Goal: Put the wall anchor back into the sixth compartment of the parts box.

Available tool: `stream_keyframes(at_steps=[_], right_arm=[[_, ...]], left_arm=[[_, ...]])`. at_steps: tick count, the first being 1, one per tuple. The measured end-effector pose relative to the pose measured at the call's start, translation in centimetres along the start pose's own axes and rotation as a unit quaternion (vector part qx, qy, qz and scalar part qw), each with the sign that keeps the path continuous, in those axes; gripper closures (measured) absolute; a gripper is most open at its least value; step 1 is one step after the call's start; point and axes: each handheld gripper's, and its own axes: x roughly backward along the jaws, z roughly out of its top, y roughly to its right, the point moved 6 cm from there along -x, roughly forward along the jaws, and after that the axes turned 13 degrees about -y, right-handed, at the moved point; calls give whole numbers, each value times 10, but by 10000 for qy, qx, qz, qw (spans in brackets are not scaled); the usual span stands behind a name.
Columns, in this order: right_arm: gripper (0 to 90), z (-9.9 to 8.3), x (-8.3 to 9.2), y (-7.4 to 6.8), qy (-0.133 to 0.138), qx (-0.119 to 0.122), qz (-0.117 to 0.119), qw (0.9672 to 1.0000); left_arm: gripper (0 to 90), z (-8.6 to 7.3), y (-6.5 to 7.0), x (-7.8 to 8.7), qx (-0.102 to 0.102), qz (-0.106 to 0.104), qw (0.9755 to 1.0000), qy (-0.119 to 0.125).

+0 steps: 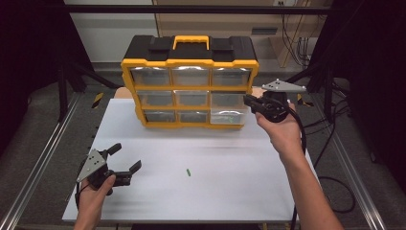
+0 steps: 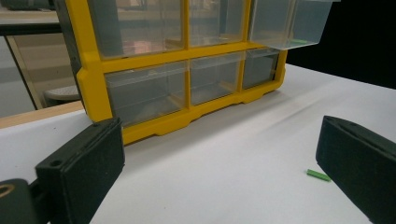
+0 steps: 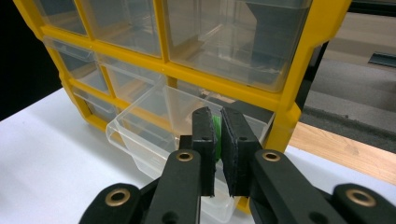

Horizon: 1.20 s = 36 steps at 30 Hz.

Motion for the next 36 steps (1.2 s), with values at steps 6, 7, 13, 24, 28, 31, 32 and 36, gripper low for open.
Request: stream_keyframes(at_steps=[6,7,13,24,28,31,32,36], right_arm=[[846,8,-9,-2,-64,26,-35,10000],[846,10,-11,-2,-77,8,-38,10000],[685,19,-16,-7,32,19,-80,10000],[188,11,-3,-31,28,165,-76,9998],[114,0,-2,-35,-28,166,-154,9997],[93,-10,0,-37,-64,153,-141,9998],[91,-13,1,-38,-92,167,-150,9997],[91,-27,0,-42,-174,152,-105,9997]], left_arm=[[12,0,0,0,-1,0,10000,0],[12,0,0,0,-1,2,10000,3],[12,0,-2,1,24,10,10000,10],[12,-1,1,-1,-14,-7,10000,-40],[12,-2,2,-1,-10,-22,10000,-56],[11,-2,2,-2,-10,-22,10000,-57],[11,-2,2,-2,-7,-25,10000,-52],[11,-2,2,-1,5,-20,10000,-29]])
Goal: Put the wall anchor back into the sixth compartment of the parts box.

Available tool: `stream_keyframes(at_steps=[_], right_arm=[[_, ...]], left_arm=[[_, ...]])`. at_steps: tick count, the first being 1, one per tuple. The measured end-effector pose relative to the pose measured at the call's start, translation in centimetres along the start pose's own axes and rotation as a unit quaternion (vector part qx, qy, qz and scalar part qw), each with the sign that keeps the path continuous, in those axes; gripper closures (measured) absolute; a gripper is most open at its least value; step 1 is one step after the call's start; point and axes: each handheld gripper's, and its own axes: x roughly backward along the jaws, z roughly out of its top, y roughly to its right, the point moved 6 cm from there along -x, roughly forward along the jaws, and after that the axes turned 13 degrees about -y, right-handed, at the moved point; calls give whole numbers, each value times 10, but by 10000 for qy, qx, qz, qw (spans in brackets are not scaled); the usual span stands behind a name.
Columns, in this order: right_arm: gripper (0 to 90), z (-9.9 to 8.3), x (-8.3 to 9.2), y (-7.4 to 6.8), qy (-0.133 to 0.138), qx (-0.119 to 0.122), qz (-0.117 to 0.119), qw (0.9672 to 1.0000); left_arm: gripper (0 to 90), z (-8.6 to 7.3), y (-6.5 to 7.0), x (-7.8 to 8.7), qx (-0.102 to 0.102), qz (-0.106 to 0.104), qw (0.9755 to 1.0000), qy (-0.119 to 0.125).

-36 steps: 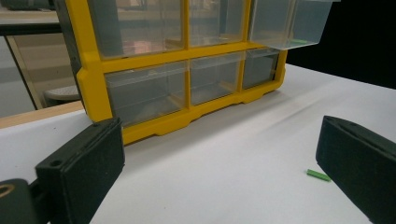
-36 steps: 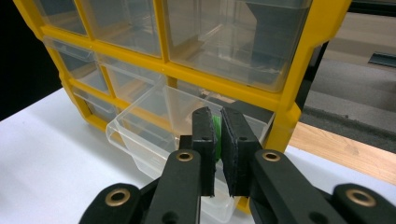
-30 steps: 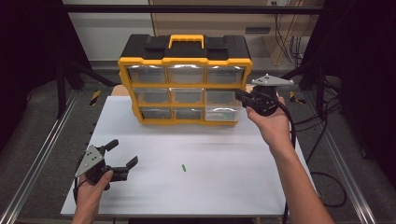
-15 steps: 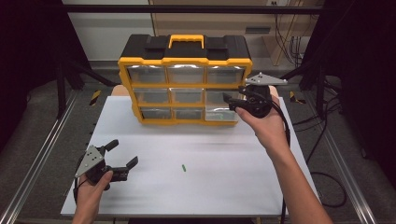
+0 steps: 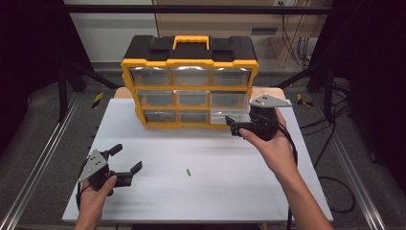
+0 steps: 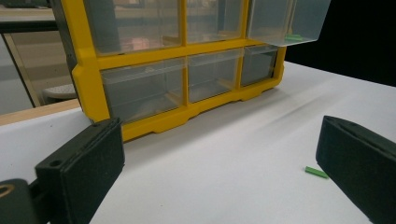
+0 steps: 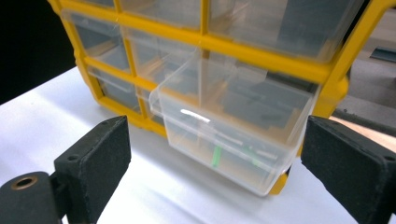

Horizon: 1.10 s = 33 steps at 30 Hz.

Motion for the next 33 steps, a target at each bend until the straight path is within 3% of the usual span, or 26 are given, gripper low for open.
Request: stream_keyframes(at_steps=[10,19,25,33], right_arm=[[90,-33,-26,-25,-423,121,283,9986],[93,-50,-51,-55,-675,295,525,9959],[103,-60,-65,-73,-874,376,683,9931],[155,-81,-92,-96,-1304,519,791,9869]], left_arm=[[11,0,-1,1,8,4,10000,30],[11,1,0,2,-16,-10,10000,60],[10,1,0,2,-17,-9,10000,56],[10,2,-1,2,-16,1,10000,66]])
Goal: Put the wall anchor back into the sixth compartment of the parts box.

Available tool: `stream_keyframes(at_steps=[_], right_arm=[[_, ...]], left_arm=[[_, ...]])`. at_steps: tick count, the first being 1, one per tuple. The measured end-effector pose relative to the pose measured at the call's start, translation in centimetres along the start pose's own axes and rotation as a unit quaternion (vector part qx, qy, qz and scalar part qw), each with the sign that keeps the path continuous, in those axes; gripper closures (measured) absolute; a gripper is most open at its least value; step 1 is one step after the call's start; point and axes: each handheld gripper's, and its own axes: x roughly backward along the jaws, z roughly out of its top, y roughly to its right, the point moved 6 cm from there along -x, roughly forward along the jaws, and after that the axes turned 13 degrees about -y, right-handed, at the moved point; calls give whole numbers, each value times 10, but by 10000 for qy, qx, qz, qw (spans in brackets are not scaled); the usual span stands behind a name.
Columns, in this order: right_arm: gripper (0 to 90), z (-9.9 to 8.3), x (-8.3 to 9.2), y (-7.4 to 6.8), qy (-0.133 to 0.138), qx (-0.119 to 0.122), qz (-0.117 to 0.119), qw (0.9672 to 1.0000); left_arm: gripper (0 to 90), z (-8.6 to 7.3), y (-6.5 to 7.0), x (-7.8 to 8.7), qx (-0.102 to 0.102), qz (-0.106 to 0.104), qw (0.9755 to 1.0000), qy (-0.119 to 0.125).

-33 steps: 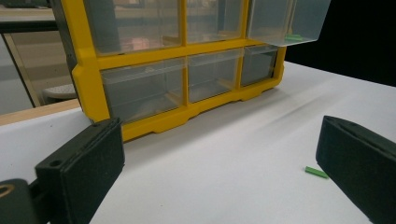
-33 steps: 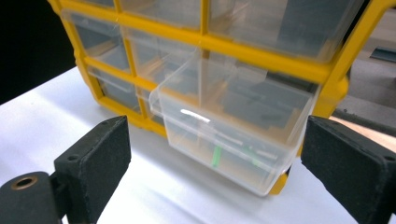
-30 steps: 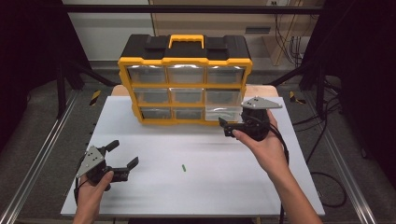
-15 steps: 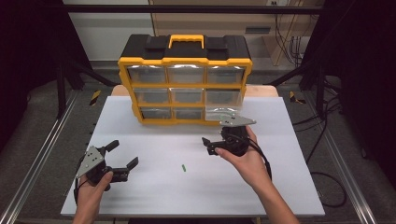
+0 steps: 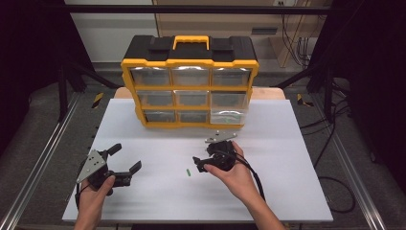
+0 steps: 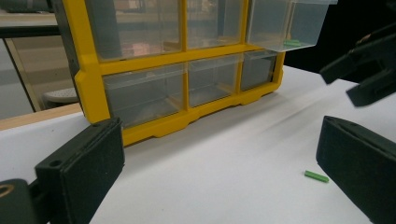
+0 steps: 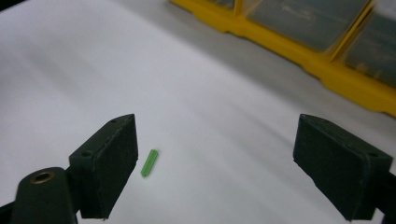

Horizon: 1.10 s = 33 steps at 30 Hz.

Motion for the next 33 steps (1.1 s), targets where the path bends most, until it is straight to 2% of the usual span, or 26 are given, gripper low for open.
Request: stream_keyframes(at_steps=[12,25,29,33], right_arm=[[276,-13,-37,-26,-429,178,132,9988],[478,-16,-50,-37,-586,205,353,9974],[571,-17,-54,-40,-619,227,364,9972],[623,-18,-57,-42,-652,250,365,9969]], left_arm=[[10,1,0,0,-20,-9,10000,8],[10,1,0,1,-20,1,10000,12],[10,2,0,1,-19,1,10000,15],[10,2,0,1,-26,-6,10000,12]])
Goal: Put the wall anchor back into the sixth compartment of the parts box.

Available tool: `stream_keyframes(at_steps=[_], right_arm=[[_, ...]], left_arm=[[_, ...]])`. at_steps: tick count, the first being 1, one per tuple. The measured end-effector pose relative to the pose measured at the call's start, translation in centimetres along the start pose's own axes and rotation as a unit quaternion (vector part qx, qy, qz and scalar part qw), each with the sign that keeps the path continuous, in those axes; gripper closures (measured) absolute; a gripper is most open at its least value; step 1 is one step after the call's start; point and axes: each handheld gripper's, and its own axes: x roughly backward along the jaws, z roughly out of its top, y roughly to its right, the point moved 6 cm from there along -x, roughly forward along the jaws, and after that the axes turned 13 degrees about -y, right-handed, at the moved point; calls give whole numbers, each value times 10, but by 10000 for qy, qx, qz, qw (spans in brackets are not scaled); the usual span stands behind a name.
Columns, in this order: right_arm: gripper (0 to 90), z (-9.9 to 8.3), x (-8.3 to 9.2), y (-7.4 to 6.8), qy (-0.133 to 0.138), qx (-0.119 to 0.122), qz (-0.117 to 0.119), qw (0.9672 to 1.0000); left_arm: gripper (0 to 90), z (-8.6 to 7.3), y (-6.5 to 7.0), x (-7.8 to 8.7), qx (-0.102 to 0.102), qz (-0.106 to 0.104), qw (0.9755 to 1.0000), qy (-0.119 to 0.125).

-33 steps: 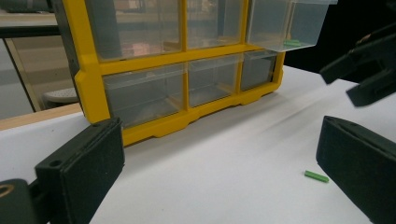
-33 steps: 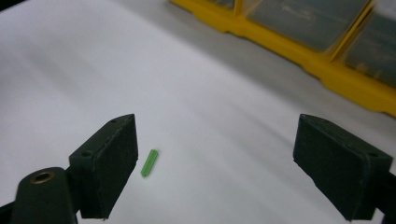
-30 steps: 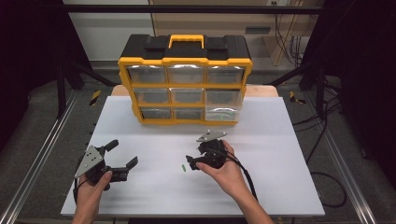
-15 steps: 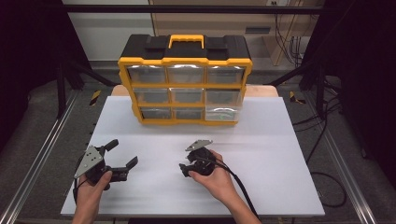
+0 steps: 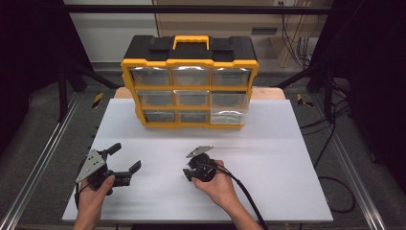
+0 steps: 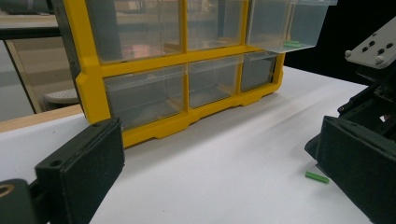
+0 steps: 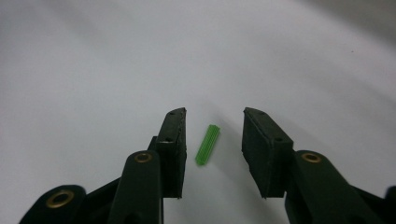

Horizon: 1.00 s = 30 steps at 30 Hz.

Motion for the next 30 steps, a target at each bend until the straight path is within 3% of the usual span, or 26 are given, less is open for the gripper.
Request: stream_keyframes(at_steps=[24,30], right_arm=[[842,-3,-12,-2,-58,60,-118,9999],[846,-5,-10,4,42,42,-80,10000]], left_arm=[[10,0,0,-1,-2,-14,10000,-16],[10,0,0,0,4,-11,10000,-15]])
